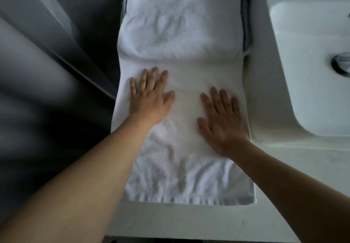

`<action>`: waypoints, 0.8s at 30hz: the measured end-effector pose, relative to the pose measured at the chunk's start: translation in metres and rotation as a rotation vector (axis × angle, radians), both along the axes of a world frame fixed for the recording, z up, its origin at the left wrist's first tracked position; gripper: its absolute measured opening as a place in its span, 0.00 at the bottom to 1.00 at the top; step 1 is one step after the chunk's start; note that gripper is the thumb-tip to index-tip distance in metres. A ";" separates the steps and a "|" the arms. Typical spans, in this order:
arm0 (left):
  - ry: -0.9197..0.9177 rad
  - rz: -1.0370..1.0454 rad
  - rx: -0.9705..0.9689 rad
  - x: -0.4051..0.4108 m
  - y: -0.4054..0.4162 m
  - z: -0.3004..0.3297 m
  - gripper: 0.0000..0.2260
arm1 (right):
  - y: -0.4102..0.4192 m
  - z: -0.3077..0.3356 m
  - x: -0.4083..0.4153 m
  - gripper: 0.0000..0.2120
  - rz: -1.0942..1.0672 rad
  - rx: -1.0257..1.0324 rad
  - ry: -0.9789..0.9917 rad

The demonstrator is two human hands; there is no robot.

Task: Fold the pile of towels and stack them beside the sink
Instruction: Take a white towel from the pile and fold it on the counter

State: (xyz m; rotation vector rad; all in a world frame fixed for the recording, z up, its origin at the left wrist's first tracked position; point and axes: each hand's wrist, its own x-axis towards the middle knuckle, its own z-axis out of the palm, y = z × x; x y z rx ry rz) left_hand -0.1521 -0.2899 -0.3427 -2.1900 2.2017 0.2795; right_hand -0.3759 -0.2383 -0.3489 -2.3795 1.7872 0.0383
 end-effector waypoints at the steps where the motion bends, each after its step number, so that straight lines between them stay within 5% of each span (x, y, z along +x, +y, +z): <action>1: -0.013 0.017 -0.009 0.000 0.012 0.003 0.30 | 0.000 0.003 -0.003 0.33 0.012 0.017 0.006; 4: 0.006 0.032 -0.119 -0.003 0.072 0.011 0.31 | 0.008 0.015 -0.010 0.31 0.036 -0.004 0.038; 8: 0.027 -0.002 -0.026 -0.014 0.137 0.005 0.31 | 0.068 0.020 -0.001 0.30 0.118 0.009 -0.083; 24: -0.027 0.008 0.106 0.020 0.219 0.004 0.31 | 0.175 0.016 -0.048 0.31 -0.055 0.092 -0.027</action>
